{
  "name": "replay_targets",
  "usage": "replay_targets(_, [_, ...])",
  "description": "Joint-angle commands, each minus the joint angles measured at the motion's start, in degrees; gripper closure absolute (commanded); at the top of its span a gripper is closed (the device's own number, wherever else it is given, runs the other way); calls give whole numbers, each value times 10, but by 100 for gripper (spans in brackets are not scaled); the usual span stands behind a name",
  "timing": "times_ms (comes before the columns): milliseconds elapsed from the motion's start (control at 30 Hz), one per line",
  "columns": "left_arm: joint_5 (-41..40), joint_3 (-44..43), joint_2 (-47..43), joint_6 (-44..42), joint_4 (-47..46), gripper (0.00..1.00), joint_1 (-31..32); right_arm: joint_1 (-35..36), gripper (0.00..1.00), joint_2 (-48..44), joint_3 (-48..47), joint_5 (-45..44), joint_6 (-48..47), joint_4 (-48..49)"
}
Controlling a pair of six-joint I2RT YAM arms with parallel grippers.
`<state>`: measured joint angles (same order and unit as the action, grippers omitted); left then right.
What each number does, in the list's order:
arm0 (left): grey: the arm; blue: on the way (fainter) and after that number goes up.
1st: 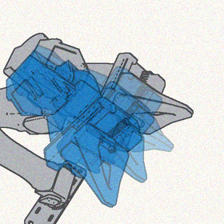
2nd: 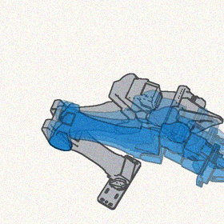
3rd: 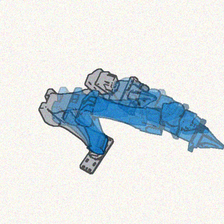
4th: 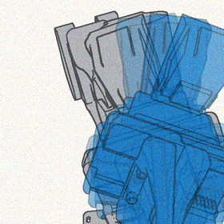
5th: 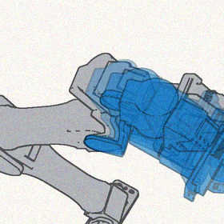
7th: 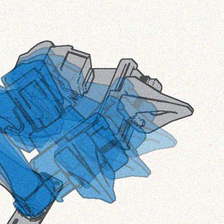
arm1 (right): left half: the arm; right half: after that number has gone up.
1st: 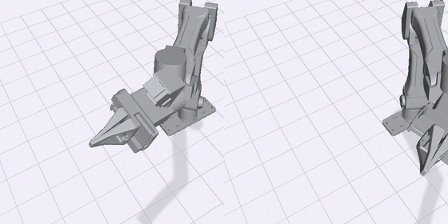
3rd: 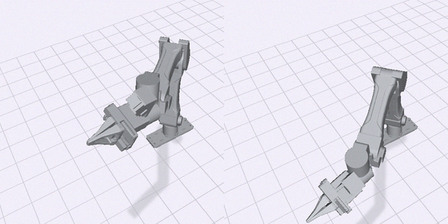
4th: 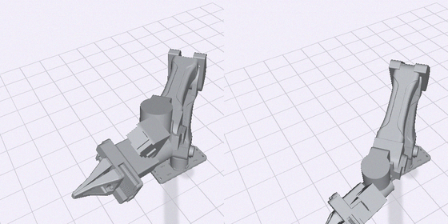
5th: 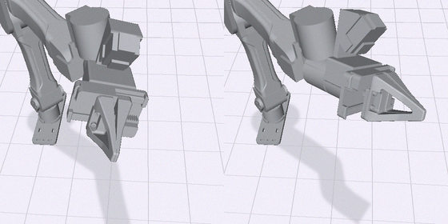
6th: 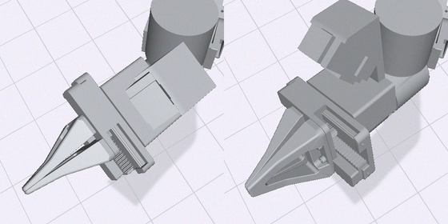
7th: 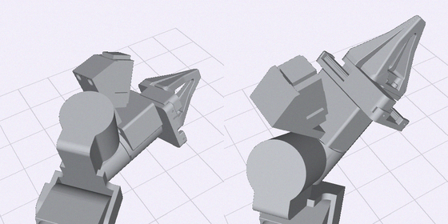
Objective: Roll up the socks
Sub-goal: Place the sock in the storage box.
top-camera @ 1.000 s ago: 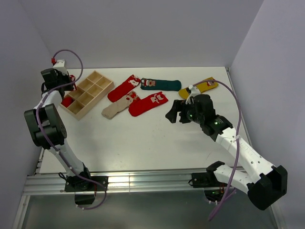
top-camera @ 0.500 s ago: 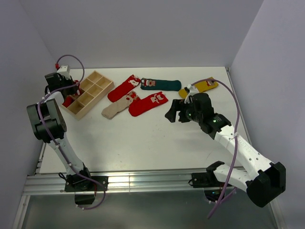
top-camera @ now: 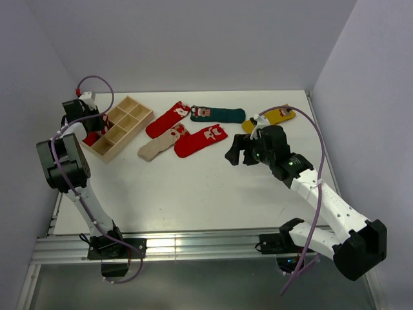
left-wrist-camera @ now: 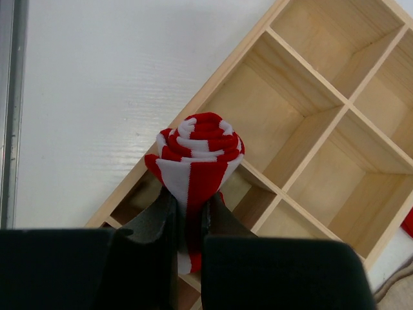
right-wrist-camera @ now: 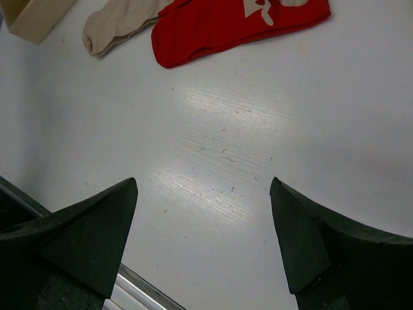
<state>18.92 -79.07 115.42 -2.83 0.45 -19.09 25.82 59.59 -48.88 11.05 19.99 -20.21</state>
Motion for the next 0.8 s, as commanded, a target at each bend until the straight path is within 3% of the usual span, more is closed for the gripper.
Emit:
replay_targets(0, [-30, -35, 13, 10, 48, 100, -2, -6, 10, 3, -30, -13, -21, 10])
replay_targets(233, [-97, -80, 31, 22, 129, 100, -2, -10, 10, 2, -21, -16, -21, 19])
replay_targets(767, [-157, -186, 132, 23, 293, 100, 3, -14, 10, 3, -13, -20, -25, 22])
